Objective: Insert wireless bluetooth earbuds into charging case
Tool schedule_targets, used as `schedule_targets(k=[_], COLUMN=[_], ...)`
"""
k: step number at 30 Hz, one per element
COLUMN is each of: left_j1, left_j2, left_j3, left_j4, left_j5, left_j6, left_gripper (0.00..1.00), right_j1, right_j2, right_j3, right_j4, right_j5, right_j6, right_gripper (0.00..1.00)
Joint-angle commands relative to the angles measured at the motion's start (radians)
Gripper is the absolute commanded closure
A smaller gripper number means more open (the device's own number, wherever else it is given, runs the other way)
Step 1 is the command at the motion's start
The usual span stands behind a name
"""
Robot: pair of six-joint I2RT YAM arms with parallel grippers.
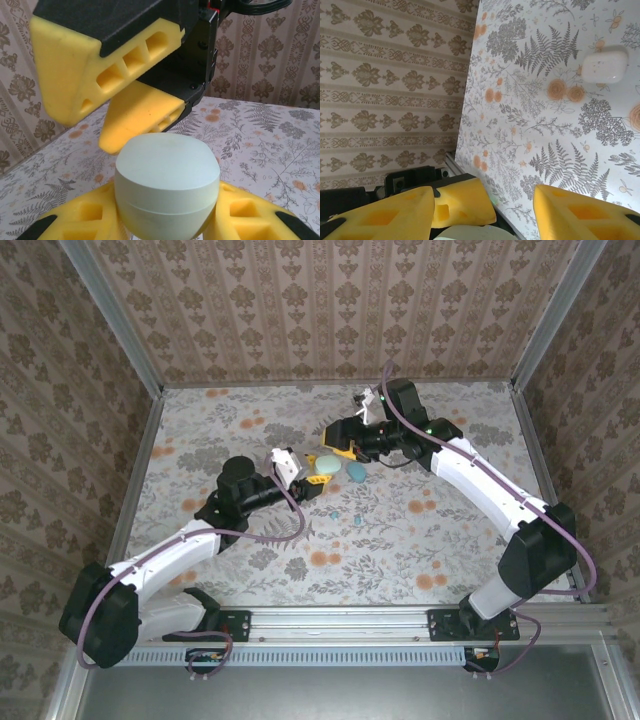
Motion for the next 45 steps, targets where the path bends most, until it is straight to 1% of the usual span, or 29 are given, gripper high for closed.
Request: schedule_targets(k=[1,6,11,14,19,24,36,44,45], left_j1=[-0.006,0.009,0.021,0.022,0.022,0.022,0.021,0.021,0.021], left_j2=[-0.005,0.0,0.017,0.026,0.043,0.054,0.063,0.068,0.068], left_j3=[0.03,0.013,0.014,0.026,0.032,0.034,0.044,0.043,0.041], left_j4=[0.054,0.16,0.26,0.274,0.306,0.336,0.349,0.346,0.344], left_j5=[-0.009,-0.003,0.023,0.032,0.037,0.036,0.05,0.046,0.044], left_j6=[-0.024,-0.094,-0.163,-0.172,-0.192,-0.211,-0.22,-0.215,-0.213], left_gripper=[0.72,0.72,0.72,0.72,0.72,0.72,0.72,0.72,0.72], right_j1=[-0.005,-0.036,-0.074,-0.077,-0.076,-0.076,-0.064,-0.051,-0.052], right_j2=[-0.043,-0.085,-0.11,-0.1,-0.087,-0.076,-0.044,-0.028,-0.027], right_j3=[-0.025,-0.09,-0.16,-0.159,-0.162,-0.166,-0.169,-0.165,-0.163], right_j4=[0.028,0.118,0.241,0.258,0.342,0.343,0.358,0.389,0.389], right_j5=[-0.067,-0.162,-0.278,-0.334,-0.411,-0.44,-0.448,-0.476,-0.476], right_j6=[0.006,0.033,0.12,0.131,0.194,0.192,0.196,0.215,0.214], right_gripper=[0.42,0.38,0.36,0.37,0.42,0.44,0.45,0.51,0.53])
